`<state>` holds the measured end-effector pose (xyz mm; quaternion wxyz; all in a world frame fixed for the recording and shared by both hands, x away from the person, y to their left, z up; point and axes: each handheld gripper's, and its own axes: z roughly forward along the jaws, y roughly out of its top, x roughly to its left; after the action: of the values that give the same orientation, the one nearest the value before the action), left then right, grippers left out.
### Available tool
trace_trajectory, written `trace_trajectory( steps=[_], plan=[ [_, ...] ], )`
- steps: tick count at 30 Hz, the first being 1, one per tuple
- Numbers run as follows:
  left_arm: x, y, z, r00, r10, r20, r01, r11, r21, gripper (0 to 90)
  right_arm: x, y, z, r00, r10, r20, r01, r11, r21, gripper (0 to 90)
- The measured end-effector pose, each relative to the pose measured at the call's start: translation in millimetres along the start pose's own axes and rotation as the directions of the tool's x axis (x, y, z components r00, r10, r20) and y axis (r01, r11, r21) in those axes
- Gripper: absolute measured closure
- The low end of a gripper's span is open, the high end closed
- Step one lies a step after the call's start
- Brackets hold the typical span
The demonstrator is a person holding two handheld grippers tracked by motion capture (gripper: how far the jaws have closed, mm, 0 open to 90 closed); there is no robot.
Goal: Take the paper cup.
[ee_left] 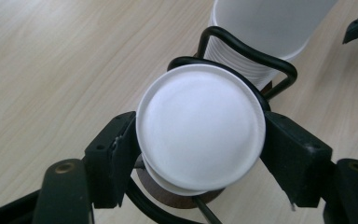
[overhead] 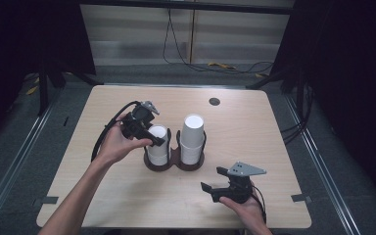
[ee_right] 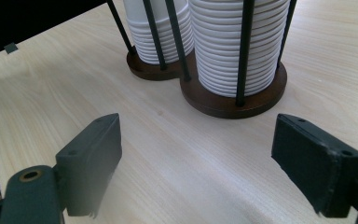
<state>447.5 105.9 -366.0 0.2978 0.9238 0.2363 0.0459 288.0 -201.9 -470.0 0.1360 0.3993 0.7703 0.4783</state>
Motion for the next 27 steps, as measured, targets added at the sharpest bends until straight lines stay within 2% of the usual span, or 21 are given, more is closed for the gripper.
trace_trajectory(
  steps=[1,2,3,4,12,13,16,19,20,22,27],
  plan=[
    [-0.7,0.1,1.5,1.0,0.001,-0.001,-0.001,1.0,-0.002,30.5,0.1,0.0,0.0,1.0,0.0,-0.001,0.0,1.0,0.0,15.8],
    [-1.2,0.6,4.5,0.9997,0.021,-0.014,-0.02,0.9995,0.022,31.9,0.2,-0.1,-0.3,0.9999,-0.011,0.0,0.011,1.0,0.001,15.7],
    [-2.2,0.8,5.2,0.9998,0.015,-0.013,-0.014,0.9996,0.024,31.8,0.7,-0.1,-0.3,0.9999,-0.014,0.002,0.014,1.0,0.0,15.8],
    [-1.8,1.5,5.1,0.9996,0.025,-0.014,-0.025,0.9994,0.022,31.9,0.7,-0.1,-0.2,0.9999,-0.013,0.001,0.013,1.0,0.0,15.7],
    [0.0,2.5,9.8,0.9998,0.017,-0.004,-0.017,0.9984,0.054,30.3,0.3,-0.2,-0.5,0.9999,-0.011,-0.001,0.011,1.0,0.006,15.8],
    [0.4,2.8,10.7,0.9997,0.025,-0.002,-0.025,0.9983,0.052,30.3,0.4,-0.2,-0.6,0.9999,-0.011,-0.001,0.011,1.0,0.007,15.8],
    [0.1,3.3,14.6,1.0,0.008,0.001,-0.008,0.998,0.062,29.3,0.2,-0.2,-0.5,1.0,-0.009,-0.001,0.009,1.0,0.008,15.8],
    [2.9,3.2,15.9,0.9998,0.016,0.01,-0.017,0.9966,0.08,28.8,0.2,-0.2,-0.7,0.9999,-0.01,0.0,0.01,1.0,0.004,15.8],
    [3.6,2.8,15.9,0.9999,0.009,0.014,-0.01,0.9971,0.076,29.4,0.3,-0.2,-1.0,0.9999,-0.01,0.001,0.01,1.0,0.005,15.8],
    [3.2,2.5,15.9,0.9997,0.02,0.01,-0.021,0.9973,0.07,30.1,0.1,-0.2,-0.9,1.0,-0.007,0.002,0.007,1.0,0.003,15.8],
    [3.6,1.3,14.5,0.9999,0.0,0.013,-0.001,0.9981,0.062,30.4,0.0,-0.2,-0.8,1.0,-0.006,0.002,0.006,1.0,0.003,15.8]
  ],
)
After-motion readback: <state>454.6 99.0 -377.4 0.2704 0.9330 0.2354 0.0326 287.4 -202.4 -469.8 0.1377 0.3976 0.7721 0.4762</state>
